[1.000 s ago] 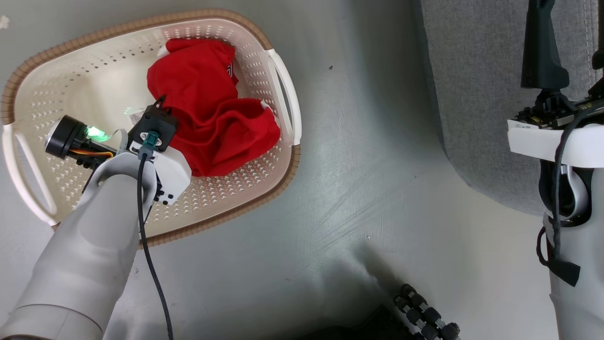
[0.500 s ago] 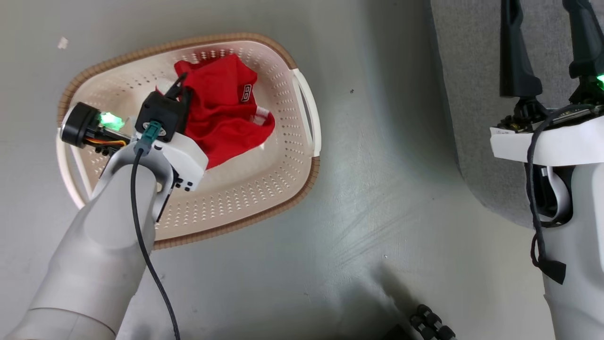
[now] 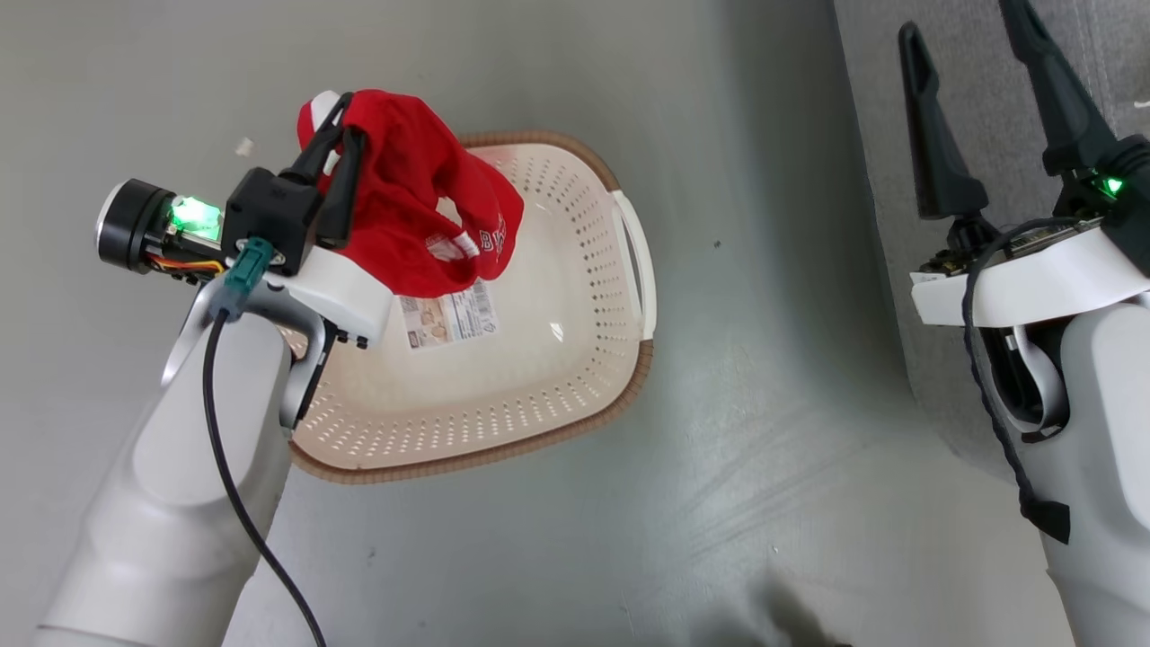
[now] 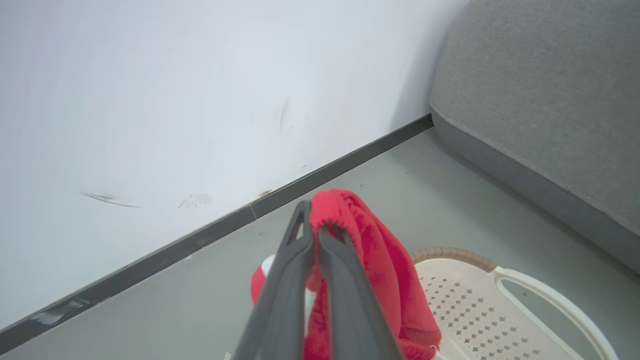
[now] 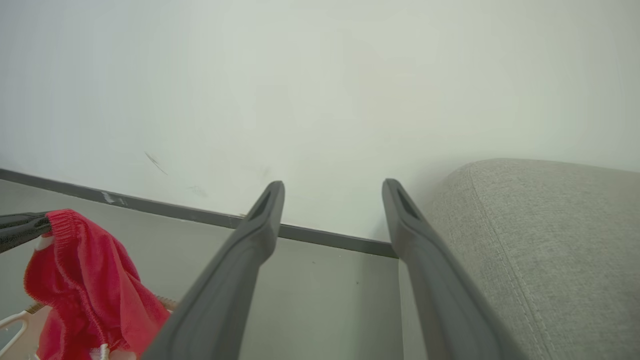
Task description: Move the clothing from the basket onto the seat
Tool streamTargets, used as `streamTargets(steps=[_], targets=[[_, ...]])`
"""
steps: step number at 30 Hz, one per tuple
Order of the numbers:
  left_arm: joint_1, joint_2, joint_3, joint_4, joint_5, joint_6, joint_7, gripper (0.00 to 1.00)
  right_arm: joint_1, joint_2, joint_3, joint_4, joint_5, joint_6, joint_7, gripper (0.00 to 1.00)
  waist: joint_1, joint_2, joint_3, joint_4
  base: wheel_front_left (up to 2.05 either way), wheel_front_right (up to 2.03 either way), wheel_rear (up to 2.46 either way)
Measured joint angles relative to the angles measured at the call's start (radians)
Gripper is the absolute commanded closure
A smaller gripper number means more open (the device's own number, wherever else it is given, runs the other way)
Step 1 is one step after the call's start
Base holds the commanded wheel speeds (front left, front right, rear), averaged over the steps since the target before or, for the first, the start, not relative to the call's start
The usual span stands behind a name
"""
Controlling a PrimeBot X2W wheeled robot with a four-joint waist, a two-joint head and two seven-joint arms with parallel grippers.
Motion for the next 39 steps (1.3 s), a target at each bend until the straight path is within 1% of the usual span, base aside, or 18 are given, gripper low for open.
streamTargets(steps=[9,15,17,20,22,24,26,35,39], targets=[[0.074,-0.002,0.014,-0.232,-0.002,0.001,-0.003,1.0,0.017,-0.041,0.09,0.049,0.025,0.0,0.0,0.0,0.0,0.0,-0.102,0.05,0.0,0.0,0.0],[0.135,0.002,0.016,-0.32,-0.003,-0.001,-0.004,1.0,0.025,-0.081,0.153,0.065,0.046,0.0,0.0,0.0,0.0,0.0,-0.178,0.079,0.0,0.0,0.0],[0.151,0.006,0.016,-0.338,-0.003,-0.003,-0.006,1.0,0.033,-0.095,0.172,0.075,0.049,0.0,0.0,0.0,0.0001,0.0,-0.204,0.089,0.0,0.0,0.0],[0.169,0.024,0.018,-0.37,-0.003,-0.017,-0.007,1.0,0.057,-0.119,0.209,0.1,0.064,0.0,0.0,0.0,0.0001,0.0,-0.257,0.106,0.0,0.0,0.0],[0.176,0.025,0.017,-0.386,-0.009,-0.021,-0.007,1.0,0.067,-0.128,0.228,0.109,0.074,0.0,0.0,0.0,0.0,0.0,-0.284,0.115,0.0,0.0,0.0],[0.18,0.026,0.016,-0.4,-0.011,-0.035,-0.007,1.0,0.074,-0.137,0.242,0.12,0.085,0.0,0.0,0.0,0.0,0.0,-0.312,0.123,0.0,0.0,0.0],[0.18,0.027,0.013,-0.41,-0.012,-0.036,-0.007,1.0,0.084,-0.146,0.259,0.127,0.09,0.0,0.0,0.0,0.0,0.0,-0.338,0.13,0.0,0.0,0.0],[0.216,0.027,-0.01,-0.431,-0.044,-0.08,-0.007,1.0,0.109,-0.166,0.353,0.158,0.131,0.0,0.0,0.0,0.0,0.0,-0.455,0.163,0.0,0.0,0.0],[0.225,0.026,-0.024,-0.435,-0.053,-0.089,-0.007,1.0,0.115,-0.172,0.398,0.173,0.147,0.0,0.0,0.0,0.0,0.0,-0.503,0.178,0.0,0.0,0.0]])
